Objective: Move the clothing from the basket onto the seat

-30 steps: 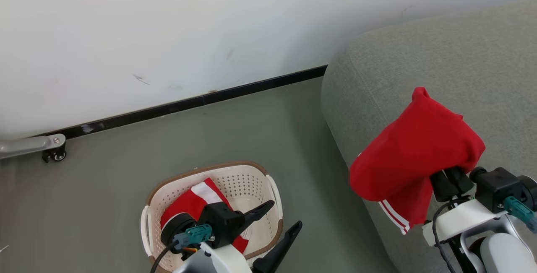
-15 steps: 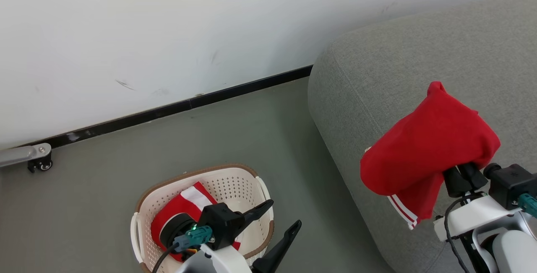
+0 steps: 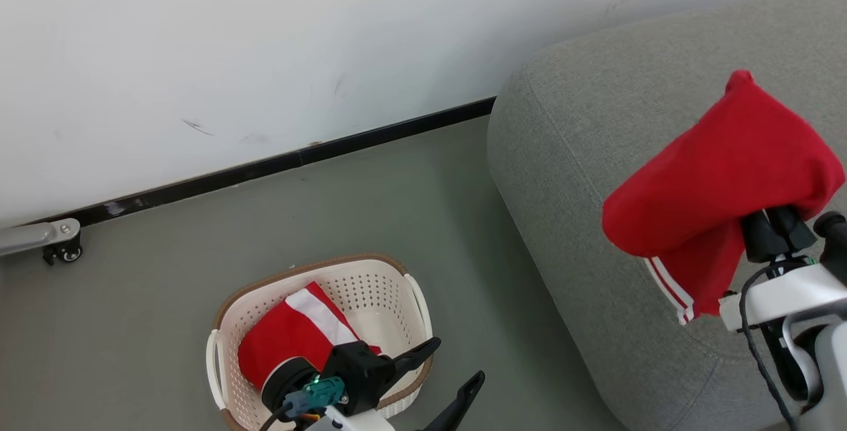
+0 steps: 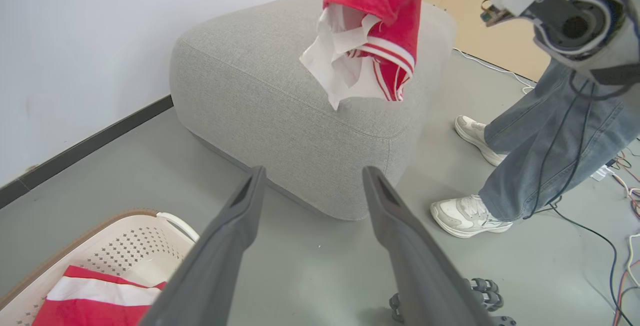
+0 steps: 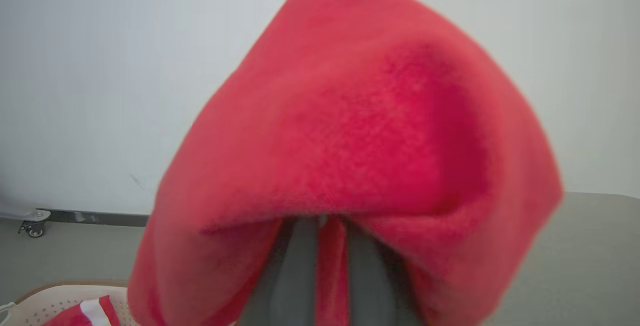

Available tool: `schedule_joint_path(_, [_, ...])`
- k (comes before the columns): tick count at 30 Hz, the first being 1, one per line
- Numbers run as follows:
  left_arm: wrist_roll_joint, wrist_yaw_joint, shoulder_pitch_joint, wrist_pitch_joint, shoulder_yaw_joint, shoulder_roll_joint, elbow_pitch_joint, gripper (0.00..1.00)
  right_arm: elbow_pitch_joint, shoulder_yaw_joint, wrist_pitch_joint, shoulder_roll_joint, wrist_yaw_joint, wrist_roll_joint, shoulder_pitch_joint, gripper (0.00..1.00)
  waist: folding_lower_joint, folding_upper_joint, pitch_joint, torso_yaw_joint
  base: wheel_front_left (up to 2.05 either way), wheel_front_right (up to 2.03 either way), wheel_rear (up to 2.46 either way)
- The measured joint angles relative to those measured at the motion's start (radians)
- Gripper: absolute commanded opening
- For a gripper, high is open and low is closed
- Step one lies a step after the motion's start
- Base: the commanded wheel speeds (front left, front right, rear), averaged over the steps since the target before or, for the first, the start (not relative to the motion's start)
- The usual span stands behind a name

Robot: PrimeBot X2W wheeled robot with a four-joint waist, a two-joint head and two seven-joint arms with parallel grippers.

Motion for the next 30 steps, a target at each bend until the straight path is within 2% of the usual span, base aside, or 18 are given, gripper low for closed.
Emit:
schedule_joint_path(9, [0.000, 0.007, 0.001, 0.003, -0.005, 0.002, -0.013, 1.00, 0.016, -0.023, 0.000, -0.031, 0.000, 0.006, -0.092, 0.00, 0.0000, 0.0000, 0.018, 0.016, 0.00, 0.00, 0.00])
schedule_joint_path(18, [0.000, 0.017, 0.037, 0.025, -0.010, 0.019, -0.031, 1.00, 0.113, -0.141, -0.002, -0.031, 0.000, 0.051, -0.156, 0.00, 0.0000, 0.0000, 0.047, 0.038, 0.00, 0.00, 0.00])
schedule_joint_path(30, [0.000, 0.017, 0.042, 0.038, -0.009, 0.055, -0.077, 1.00, 0.220, -0.269, -0.002, -0.050, 0.000, 0.049, -0.234, 0.00, 0.0000, 0.0000, 0.100, 0.072, 0.00, 0.00, 0.00])
